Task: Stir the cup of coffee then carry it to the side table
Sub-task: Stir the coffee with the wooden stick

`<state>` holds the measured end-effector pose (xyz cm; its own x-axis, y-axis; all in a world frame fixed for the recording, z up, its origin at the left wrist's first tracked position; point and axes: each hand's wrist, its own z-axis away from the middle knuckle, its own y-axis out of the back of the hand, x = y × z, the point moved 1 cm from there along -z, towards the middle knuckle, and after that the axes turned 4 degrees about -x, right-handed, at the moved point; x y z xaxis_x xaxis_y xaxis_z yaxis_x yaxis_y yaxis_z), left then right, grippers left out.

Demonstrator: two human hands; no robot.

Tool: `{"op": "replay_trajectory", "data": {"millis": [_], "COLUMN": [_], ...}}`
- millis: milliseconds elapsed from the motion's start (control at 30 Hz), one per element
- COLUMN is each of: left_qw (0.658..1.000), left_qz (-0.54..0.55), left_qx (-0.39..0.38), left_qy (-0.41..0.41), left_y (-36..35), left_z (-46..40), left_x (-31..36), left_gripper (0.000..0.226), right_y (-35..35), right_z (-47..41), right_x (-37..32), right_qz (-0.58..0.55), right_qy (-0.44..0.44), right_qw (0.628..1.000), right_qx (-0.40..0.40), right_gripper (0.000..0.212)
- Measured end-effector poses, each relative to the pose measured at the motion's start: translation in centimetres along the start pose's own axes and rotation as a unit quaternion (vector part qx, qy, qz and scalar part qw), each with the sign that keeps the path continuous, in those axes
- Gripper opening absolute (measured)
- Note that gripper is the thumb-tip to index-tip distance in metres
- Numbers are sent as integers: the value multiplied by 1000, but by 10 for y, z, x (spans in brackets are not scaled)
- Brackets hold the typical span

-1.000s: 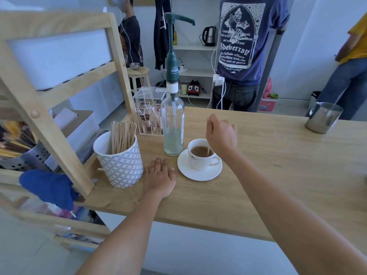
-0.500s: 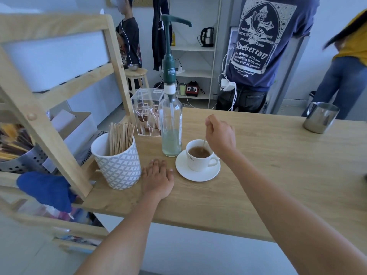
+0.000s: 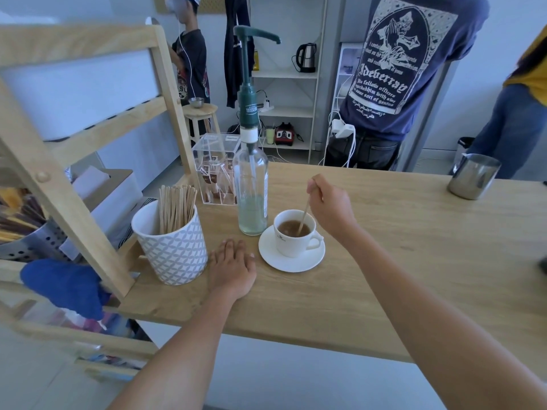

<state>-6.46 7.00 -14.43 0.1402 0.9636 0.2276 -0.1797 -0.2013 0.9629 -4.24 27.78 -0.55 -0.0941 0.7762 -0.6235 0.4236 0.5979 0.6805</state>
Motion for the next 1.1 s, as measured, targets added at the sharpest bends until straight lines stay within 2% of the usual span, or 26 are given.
{"op": "replay_trajectory", "data": {"millis": [100,167,267,367,600,833,1100], "left_qw": [1000,1000,1000,1000,998,1000,999], "left_qz": [-2,-4,-12,-19,-22,3,-24], "left_qx": [-1,-4,-5,-11,-50,-5,22], "left_qy": [1,2,5,11,10,26,-42], "left_y": [0,1,1,2,21,46,57], "left_z": [0,-1,1,2,0,17,37], "left_x": [0,0,-1,0,7,22,23], "left_gripper": [59,59,59,59,59,59,59], "right_y": [12,15,12,6,4,1,4], "right_z": [2,4,11,22,36,43,70], "right_x": [7,19,41,60,75,76,64], "right_qz": [-79,-156,-291,-372,-429,-469,-477], "right_qy": [-70,-144,-265,-351,-365,-383,-394], "right_qw": [992,969,903,842,812,782,763], "right_qx": [69,123,172,172,152,148,186], "right_gripper": [27,27,30,31,31,32,33]}}
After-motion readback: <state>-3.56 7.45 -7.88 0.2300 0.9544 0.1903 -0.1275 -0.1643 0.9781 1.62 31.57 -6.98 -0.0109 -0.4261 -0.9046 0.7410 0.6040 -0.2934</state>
